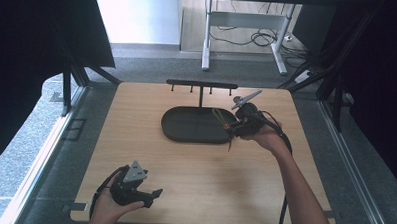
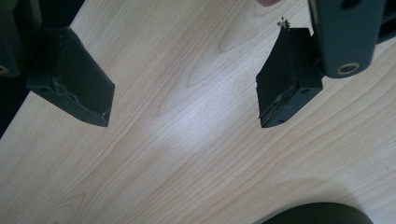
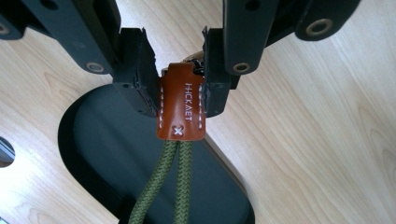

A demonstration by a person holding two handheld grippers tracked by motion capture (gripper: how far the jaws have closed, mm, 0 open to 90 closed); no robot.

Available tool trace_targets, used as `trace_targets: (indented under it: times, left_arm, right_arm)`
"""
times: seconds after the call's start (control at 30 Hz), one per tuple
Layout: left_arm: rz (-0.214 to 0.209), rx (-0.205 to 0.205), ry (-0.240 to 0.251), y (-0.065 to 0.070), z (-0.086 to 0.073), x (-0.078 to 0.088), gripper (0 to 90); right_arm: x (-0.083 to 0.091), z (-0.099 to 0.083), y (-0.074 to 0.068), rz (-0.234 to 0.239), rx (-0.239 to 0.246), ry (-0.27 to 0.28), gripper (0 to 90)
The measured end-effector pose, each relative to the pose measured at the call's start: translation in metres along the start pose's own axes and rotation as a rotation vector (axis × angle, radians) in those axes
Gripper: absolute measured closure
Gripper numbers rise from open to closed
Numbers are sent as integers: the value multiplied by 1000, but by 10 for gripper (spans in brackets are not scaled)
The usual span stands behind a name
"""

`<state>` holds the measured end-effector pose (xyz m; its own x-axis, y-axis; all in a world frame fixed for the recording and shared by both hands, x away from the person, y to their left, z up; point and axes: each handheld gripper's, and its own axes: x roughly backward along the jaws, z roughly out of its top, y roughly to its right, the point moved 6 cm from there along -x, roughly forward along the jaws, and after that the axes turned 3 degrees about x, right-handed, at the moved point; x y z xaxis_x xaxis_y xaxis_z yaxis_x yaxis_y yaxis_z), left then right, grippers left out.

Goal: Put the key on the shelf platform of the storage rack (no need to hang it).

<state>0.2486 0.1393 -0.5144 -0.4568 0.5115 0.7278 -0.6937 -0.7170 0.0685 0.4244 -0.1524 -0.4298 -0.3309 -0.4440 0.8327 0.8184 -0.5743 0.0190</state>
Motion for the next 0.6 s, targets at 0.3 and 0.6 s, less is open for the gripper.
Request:
trace_targets:
  times: [0.3, 0.6]
  left_arm:
    - [2, 4, 6, -1, 0, 2, 198]
    - [5, 13, 16, -3, 0, 4, 198]
  right_arm:
    - [-8, 11, 4, -2, -8, 2, 674]
    - [-15, 20, 11, -4, -20, -1, 674]
